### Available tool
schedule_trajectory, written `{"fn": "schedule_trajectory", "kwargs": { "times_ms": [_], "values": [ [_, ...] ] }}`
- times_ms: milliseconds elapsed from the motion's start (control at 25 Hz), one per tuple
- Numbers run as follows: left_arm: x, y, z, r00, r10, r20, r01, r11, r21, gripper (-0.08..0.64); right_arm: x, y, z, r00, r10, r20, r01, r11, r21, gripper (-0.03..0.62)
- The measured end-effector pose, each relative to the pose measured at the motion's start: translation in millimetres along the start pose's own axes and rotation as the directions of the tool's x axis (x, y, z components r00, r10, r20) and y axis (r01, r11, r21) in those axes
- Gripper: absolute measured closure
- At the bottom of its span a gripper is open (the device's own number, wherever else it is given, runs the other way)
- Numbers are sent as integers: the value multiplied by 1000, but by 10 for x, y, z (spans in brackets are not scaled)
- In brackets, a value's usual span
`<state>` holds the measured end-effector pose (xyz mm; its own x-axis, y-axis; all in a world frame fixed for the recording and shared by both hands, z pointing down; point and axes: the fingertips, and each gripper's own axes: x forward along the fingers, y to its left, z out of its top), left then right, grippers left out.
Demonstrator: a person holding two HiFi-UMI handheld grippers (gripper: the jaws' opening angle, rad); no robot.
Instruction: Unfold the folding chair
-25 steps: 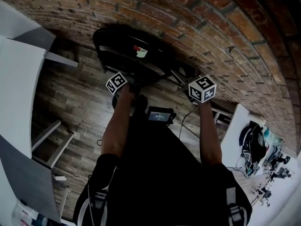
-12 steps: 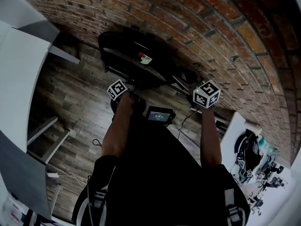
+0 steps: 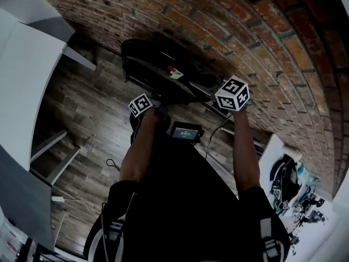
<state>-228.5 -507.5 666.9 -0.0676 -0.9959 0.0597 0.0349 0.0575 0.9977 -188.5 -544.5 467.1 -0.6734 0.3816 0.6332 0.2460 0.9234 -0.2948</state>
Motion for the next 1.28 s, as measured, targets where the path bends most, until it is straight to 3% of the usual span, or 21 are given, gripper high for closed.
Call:
{"fn": "schedule_trajectory", "kwargs": {
  "times_ms": [200,1040,1280],
  "values": [
    [-101,-22,9,1000,-26,7,26,1000,5,488,38,176,-25,998,64,9,-64,998,-3,495],
    [-650,4,-94,995,-81,-53,79,996,-36,489,180,910,-167,1000,-27,6,27,997,-73,503],
    [-873,105,-141,996,-62,-62,60,998,-33,489,252,1181,-250,1000,-30,-5,29,996,-80,503]
  ]
}}
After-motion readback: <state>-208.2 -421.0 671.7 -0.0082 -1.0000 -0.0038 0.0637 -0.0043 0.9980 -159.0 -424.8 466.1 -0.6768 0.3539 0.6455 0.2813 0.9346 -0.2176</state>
